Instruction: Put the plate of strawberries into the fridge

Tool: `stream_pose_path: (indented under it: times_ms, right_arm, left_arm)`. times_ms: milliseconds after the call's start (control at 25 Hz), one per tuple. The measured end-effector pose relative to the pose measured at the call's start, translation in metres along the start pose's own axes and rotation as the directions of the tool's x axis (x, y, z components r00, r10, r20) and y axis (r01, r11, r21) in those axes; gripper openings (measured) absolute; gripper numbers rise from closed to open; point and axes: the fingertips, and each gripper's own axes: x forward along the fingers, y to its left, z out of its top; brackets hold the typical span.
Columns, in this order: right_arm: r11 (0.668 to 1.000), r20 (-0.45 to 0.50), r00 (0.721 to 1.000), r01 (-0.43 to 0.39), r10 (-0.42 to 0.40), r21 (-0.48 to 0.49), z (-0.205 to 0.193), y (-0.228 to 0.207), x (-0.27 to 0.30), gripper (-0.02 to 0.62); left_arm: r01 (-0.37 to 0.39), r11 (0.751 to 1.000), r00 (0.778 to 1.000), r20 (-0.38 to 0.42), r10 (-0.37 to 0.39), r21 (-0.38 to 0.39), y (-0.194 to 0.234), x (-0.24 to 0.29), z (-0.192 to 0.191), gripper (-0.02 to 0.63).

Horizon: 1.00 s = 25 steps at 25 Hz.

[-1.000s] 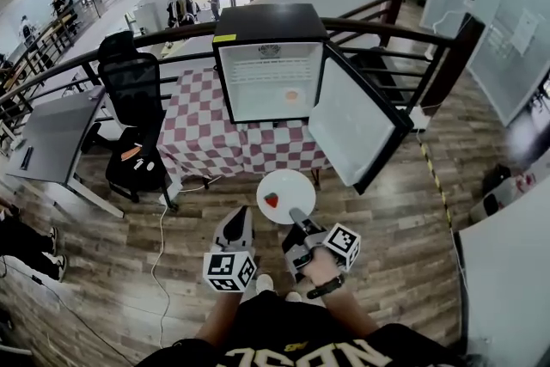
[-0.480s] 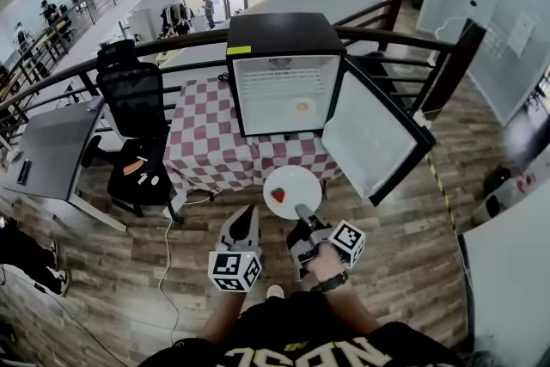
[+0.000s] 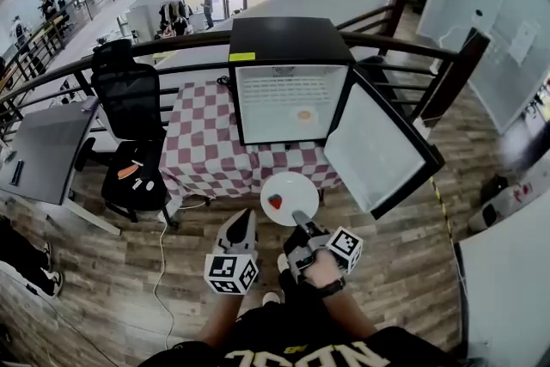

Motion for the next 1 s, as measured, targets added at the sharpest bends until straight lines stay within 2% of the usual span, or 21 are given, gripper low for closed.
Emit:
stream_pose_path:
  times_ms: [440, 1000]
  right_arm:
    - [1.000, -0.010, 1.000, 0.009, -0.008, 0.006, 0.057, 0.015, 0.080, 0.038]
    - [1.000, -0.043, 0.999, -0.006, 0.006, 0.006, 0.140, 0.040, 0.146, 0.037]
  left_arm:
    - [-0.032, 0.999, 0.999, 0.019, 0.032, 0.008, 0.029, 0.089, 0.015, 0.017]
    - [-0.050, 0.998, 0.999, 0.013, 0.050, 0.025, 0.030, 0.204, 0.023, 0.017]
